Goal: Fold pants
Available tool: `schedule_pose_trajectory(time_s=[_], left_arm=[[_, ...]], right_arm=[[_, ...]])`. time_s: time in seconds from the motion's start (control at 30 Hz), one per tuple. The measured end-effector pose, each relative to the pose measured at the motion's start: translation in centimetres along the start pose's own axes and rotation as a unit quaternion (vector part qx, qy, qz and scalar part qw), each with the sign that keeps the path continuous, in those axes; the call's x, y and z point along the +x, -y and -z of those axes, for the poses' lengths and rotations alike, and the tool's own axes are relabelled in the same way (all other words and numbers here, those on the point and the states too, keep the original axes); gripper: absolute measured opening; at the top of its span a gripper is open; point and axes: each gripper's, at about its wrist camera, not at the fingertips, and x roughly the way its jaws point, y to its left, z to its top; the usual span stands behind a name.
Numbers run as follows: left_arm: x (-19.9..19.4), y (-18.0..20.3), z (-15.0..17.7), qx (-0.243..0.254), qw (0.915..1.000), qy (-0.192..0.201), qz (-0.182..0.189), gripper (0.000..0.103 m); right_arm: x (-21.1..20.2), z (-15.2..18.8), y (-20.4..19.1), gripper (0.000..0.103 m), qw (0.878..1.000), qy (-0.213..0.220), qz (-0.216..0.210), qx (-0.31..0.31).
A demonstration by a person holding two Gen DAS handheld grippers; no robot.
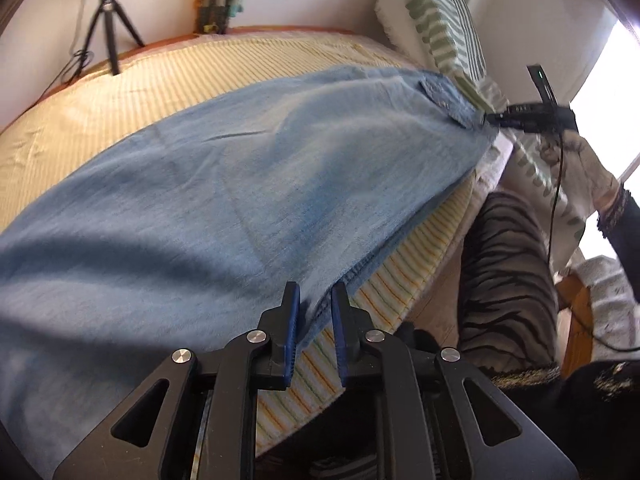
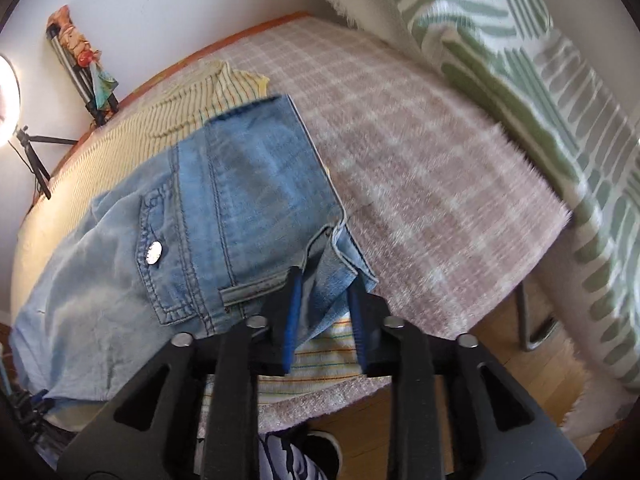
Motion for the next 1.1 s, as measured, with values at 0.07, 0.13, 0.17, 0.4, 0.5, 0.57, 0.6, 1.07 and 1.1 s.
schedule_pose_trajectory(time_s=[0.07, 0.13, 0.17, 0.4, 0.5, 0.57, 0.6, 1.07, 1.1], left_arm=[[-2.0, -1.0, 0.6, -0.032, 0.9992, 0.021, -0.005, 0.02], [-4.1, -2.4, 1.3, -0.066, 0.9967, 0.044, -0.014, 0.025], [-5.7, -3.5, 1.9, -0.091, 0.9937, 0.062, -0.022, 0.026], [-15.2, -12.2, 9.1, -0.27, 0.9457, 0.147, -0.106, 0.035], [-18.2, -15.6, 13.0, -0.352, 0.9124, 0.169, -0.123, 0.035], [-20.1, -17.3, 15.5, -0.389, 0.8913, 0.184, -0.142, 0.035], [-20.9, -18.0, 16.4, -0.404, 0.8826, 0.191, -0.146, 0.036], [-25.1, -25.5, 23.6, -0.503, 0.838, 0.131, -0.166, 0.045], [-25.0, -25.8, 23.4, -0.5, 0.8408, 0.124, -0.167, 0.045]], right_arm=[[-1.3, -0.1, -1.1, 0.043, 1.0, 0.02, -0.001, -0.014], [-2.5, -0.3, -2.9, 0.043, 0.999, 0.039, -0.008, -0.036], [-2.9, -0.5, -4.0, 0.043, 0.998, 0.045, -0.016, -0.046], [-4.5, -0.1, -13.7, 0.043, 0.977, 0.042, -0.127, -0.167], [-4.9, 1.4, -18.4, 0.043, 0.958, 0.034, -0.171, -0.228], [-5.4, 2.7, -21.7, 0.043, 0.942, 0.029, -0.196, -0.272], [-5.5, 3.4, -23.3, 0.043, 0.933, 0.028, -0.205, -0.293], [-4.0, 11.5, -37.1, 0.043, 0.839, -0.017, -0.267, -0.474], [-3.8, 12.0, -37.5, 0.043, 0.832, -0.022, -0.271, -0.483]])
